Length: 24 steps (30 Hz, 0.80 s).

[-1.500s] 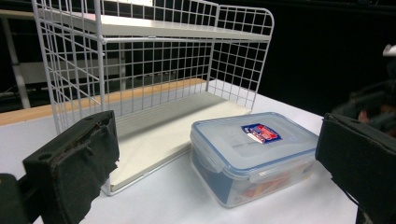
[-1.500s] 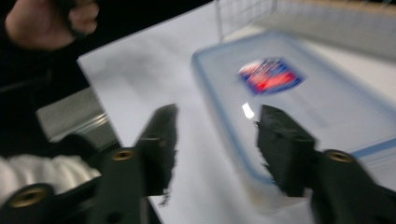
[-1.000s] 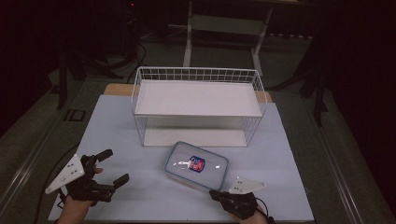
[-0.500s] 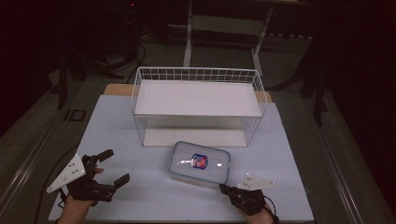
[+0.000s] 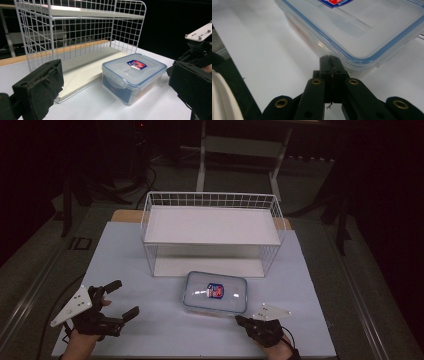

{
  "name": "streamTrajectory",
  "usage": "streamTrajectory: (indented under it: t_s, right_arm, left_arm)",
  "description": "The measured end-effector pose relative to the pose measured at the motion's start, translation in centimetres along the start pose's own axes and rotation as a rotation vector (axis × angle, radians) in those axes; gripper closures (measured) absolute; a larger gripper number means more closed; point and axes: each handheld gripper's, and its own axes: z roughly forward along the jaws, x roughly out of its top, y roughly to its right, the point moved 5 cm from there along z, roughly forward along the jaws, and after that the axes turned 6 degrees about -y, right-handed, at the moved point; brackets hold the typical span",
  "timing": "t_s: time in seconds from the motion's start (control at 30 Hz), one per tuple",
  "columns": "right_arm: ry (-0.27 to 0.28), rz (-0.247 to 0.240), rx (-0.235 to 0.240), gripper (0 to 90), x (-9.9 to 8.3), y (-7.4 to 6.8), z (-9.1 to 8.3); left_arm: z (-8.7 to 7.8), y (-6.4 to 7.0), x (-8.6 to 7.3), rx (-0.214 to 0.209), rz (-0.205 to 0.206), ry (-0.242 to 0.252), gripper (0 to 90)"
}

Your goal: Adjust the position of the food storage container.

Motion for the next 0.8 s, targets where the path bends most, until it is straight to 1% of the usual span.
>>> streamTrajectory:
  t_s: [0.03, 0.13, 0.2, 0.47, 0.53, 0.6, 0.63, 0.7, 0.73, 0.8]
  right_arm:
    - [0.003, 0.007, -0.007, 90.0, 0.0, 0.4, 0.0]
    - [0.007, 0.016, -0.016, 90.0, 0.1, 0.8, 0.0]
    - [0.008, 0.013, -0.023, 90.0, 0.2, 1.1, 0.0]
    - [0.011, 0.018, -0.030, 90.0, 0.6, 1.8, 0.2]
    - [0.019, 0.017, -0.042, 90.0, 0.7, 1.9, 0.2]
    - [0.024, 0.023, -0.041, 90.0, 0.8, 2.1, 0.1]
    - [0.025, 0.020, -0.051, 90.0, 0.8, 2.1, 0.1]
    - [0.024, 0.027, -0.049, 90.0, 0.9, 2.2, 0.2]
    - [0.028, 0.028, -0.053, 90.0, 0.9, 2.1, 0.2]
    - [0.054, 0.035, -0.054, 90.0, 1.1, 2.3, -0.4]
  left_arm:
    - [0.0, 0.0, 0.0, 0.001, 0.001, -0.001, 0.0]
    - [0.0, 0.0, 0.0, 0.001, 0.001, -0.002, 0.0]
    - [0.1, 0.0, 0.0, -0.001, 0.000, -0.002, 0.0]
    - [0.1, 0.0, 0.0, -0.001, 0.000, -0.003, 0.0]
    - [0.0, 0.0, 0.0, 0.000, -0.001, -0.002, 0.0]
    - [0.1, 0.0, 0.0, -0.001, -0.003, -0.001, 0.0]
    - [0.1, 0.0, 0.0, -0.002, -0.003, -0.001, 0.0]
    - [0.1, 0.0, -0.1, -0.003, 0.001, -0.004, 0.0]
    - [0.1, 0.1, -0.1, -0.004, 0.002, -0.005, 0.0]
    - [0.1, 0.1, 0.0, -0.002, 0.004, -0.005, 0.0]
